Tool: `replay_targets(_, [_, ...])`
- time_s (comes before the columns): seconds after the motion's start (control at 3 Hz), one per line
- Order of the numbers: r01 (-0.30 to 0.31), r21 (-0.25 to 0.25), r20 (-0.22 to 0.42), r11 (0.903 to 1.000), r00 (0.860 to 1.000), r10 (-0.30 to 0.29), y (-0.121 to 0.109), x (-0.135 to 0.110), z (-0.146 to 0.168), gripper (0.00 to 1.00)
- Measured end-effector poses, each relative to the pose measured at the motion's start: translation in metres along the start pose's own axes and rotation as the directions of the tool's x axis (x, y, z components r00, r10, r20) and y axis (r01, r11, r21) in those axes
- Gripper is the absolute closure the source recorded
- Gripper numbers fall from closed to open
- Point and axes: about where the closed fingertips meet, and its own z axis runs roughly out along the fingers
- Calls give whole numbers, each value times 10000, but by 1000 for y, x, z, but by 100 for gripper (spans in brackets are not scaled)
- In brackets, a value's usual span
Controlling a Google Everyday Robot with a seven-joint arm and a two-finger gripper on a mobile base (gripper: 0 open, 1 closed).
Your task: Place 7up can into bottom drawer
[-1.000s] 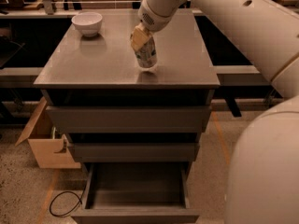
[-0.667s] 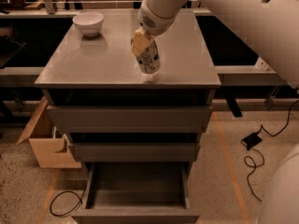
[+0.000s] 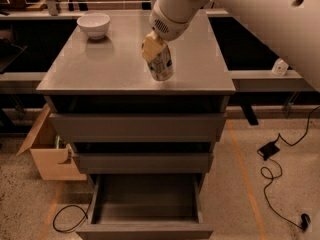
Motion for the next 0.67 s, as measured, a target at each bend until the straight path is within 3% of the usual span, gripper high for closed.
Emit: replay_targets(0.67, [-879, 467, 501, 9950, 9951, 855, 66, 32, -40, 100])
